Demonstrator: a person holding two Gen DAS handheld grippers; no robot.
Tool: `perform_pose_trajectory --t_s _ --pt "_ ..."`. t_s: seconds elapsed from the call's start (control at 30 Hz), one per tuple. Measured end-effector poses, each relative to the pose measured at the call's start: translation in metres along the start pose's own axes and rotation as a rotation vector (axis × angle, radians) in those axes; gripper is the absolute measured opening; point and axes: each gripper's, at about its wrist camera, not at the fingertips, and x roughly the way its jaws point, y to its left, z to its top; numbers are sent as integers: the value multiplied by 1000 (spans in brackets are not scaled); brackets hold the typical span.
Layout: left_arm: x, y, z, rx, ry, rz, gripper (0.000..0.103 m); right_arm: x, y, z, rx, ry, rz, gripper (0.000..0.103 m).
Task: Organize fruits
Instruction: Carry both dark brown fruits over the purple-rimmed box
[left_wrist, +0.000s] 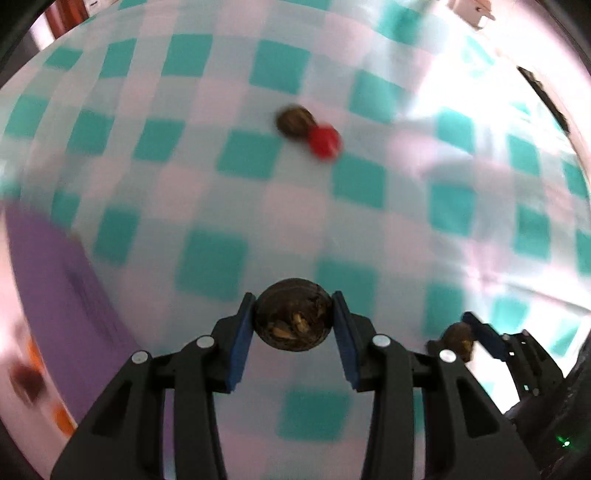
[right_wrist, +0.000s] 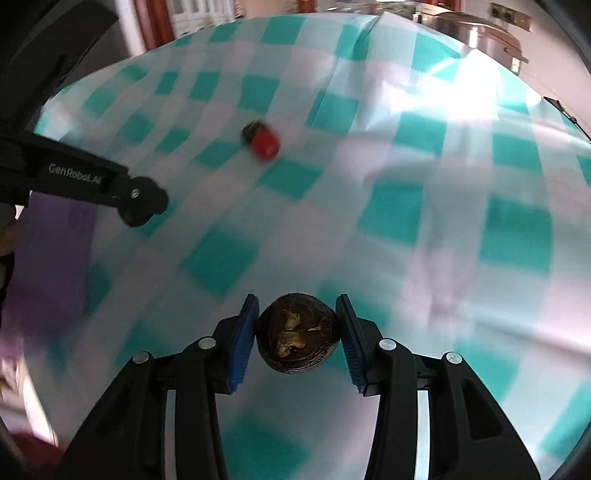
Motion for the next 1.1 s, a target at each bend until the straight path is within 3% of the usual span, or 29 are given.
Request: perform_pose_trajectory --t_s 0.2,0.4,0.57,0.8,1.1 --pt "-15 -41 -98 2 21 62 42 -51 -1 -64 -105 29 86 43" --pt "-35 -68 -155 -37 29 87 42 -94 -20 -94 -122 -6 120 44" --pt "-46 -80 -178 -54 23 88 42 -121 -22 -114 -164 -28 140 44" --pt "-53 -105 -206 -5 16 80 42 -130 -24 -134 -179 -18 146 44" --pt "-84 -72 -209 -87 -78 70 42 -133 4 -117 -238 -47 165 43"
